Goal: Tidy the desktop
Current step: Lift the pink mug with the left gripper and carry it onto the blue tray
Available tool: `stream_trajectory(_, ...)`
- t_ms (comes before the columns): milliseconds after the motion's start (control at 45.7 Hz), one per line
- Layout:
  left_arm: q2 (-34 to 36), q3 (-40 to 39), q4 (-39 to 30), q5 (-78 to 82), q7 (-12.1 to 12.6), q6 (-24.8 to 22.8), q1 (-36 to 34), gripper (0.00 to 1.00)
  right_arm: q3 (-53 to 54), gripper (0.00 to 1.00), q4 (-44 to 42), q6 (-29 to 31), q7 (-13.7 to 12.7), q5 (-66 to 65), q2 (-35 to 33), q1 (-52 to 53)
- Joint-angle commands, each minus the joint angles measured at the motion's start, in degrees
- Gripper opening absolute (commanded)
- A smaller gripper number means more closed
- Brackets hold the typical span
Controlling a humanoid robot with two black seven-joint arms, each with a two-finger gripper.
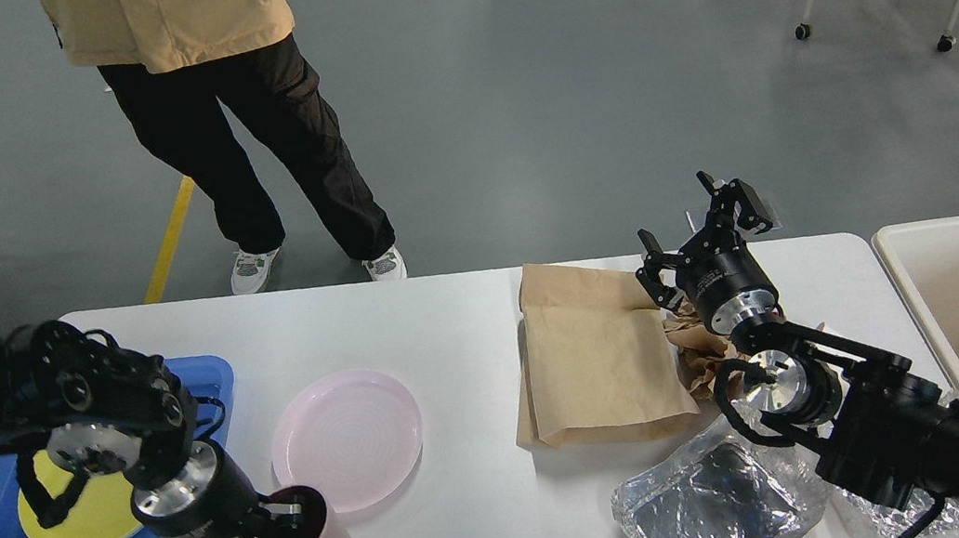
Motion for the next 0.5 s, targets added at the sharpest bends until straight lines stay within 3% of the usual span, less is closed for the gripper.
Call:
stream_trajectory(0,3.2,2.8,0.0,2.3,0.1,-9.7,-7.1,0.0,0.0,1.0,0.0,0.0,0.0,0.0,0.0,0.0)
stream_trajectory(88,5.4,6.7,0.0,3.4,-0.1,-17.5,-13.6,0.0,0.0,1.0,-0.1,0.0,0.0,0.0,0.0,0.0)
stream_trajectory(263,6.1,12.4,0.0,4.9,-0.3,-26.5,-24.7,0.0,0.0,1.0,0.0,0.0,0.0,0.0,0.0,0.0)
stream_trajectory(482,6.8,14.2,0.1,6.5,-0.3,-27.6,-27.2,0.0,0.0,1.0,0.0,0.0,0.0,0.0,0.0,0.0)
